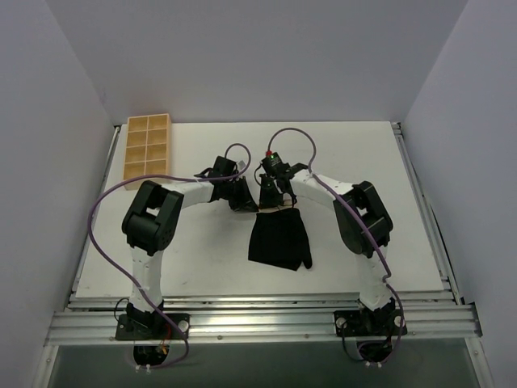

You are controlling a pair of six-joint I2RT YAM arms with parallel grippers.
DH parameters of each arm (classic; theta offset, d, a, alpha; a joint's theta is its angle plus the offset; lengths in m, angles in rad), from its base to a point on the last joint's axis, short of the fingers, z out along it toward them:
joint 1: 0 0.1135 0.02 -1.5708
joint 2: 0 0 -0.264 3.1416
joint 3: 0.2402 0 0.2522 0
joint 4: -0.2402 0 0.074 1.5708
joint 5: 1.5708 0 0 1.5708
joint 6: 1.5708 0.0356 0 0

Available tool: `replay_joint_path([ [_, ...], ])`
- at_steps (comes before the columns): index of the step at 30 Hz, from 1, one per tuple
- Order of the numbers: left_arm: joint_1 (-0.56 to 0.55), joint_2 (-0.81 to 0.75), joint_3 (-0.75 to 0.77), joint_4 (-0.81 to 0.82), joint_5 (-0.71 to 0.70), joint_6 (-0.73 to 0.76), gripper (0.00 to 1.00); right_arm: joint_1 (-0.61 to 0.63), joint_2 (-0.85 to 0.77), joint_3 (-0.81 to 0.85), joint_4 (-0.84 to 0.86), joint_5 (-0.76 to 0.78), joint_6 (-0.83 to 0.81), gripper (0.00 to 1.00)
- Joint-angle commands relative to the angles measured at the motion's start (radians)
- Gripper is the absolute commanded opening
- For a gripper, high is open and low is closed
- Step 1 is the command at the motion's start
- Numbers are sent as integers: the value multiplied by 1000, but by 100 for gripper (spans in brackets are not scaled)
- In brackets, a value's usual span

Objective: Roll the underwear
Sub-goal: Fold the underwear

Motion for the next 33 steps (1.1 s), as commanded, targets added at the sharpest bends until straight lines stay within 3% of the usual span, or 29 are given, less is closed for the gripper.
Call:
replay_joint_path([
  [1, 1, 4, -15, 21, -1, -1, 5, 12, 11, -3, 10, -16, 21, 0],
  [13, 7, -25, -40, 0, -5, 19, 23, 3, -26, -5, 0, -9, 15, 0],
  [24, 10, -100, 9, -85, -61, 58, 49, -66, -212, 5, -92, 0, -3, 0],
  [33, -19, -74, 86, -167, -90, 66, 50, -109, -270, -61, -86, -3, 1, 0],
])
